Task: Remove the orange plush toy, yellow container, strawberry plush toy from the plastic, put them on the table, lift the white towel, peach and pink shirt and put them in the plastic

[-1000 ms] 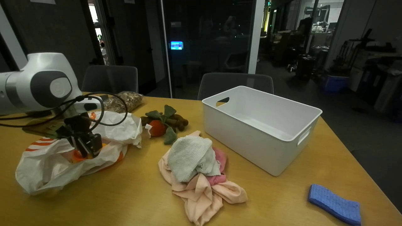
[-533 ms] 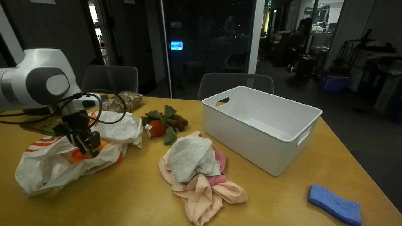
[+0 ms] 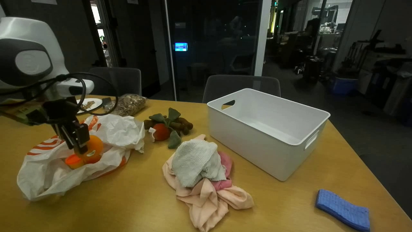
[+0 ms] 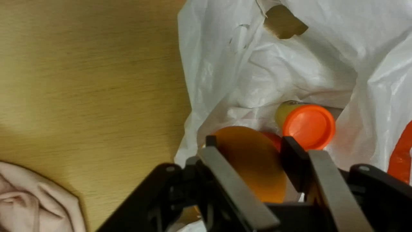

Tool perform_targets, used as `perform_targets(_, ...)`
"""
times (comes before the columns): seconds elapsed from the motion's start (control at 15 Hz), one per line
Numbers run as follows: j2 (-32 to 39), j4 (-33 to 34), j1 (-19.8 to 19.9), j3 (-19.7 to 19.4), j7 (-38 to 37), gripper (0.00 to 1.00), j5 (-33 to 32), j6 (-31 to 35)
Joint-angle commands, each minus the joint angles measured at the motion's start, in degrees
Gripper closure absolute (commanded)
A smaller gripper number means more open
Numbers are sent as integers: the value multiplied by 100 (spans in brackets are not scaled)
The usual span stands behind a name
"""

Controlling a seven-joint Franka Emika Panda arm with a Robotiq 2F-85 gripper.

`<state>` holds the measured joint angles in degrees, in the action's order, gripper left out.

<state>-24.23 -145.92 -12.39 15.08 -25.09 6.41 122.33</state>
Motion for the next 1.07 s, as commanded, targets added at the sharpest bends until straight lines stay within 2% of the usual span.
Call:
perform_targets(0.0,-743,-274,324,-117,-361,73,12,-212)
perform_targets(0.2,-920,-466,776,-169,-793,73,-107,-45)
perform_targets(0.47,-672,-640,1517,-87,-1364,73,-742,735)
perform_targets(0.73,97,-620,1994,-4,-1967,73,-1472,1175)
perform_targets(1.0,936,-455,2103,-109,-2459,73,-2060,1398)
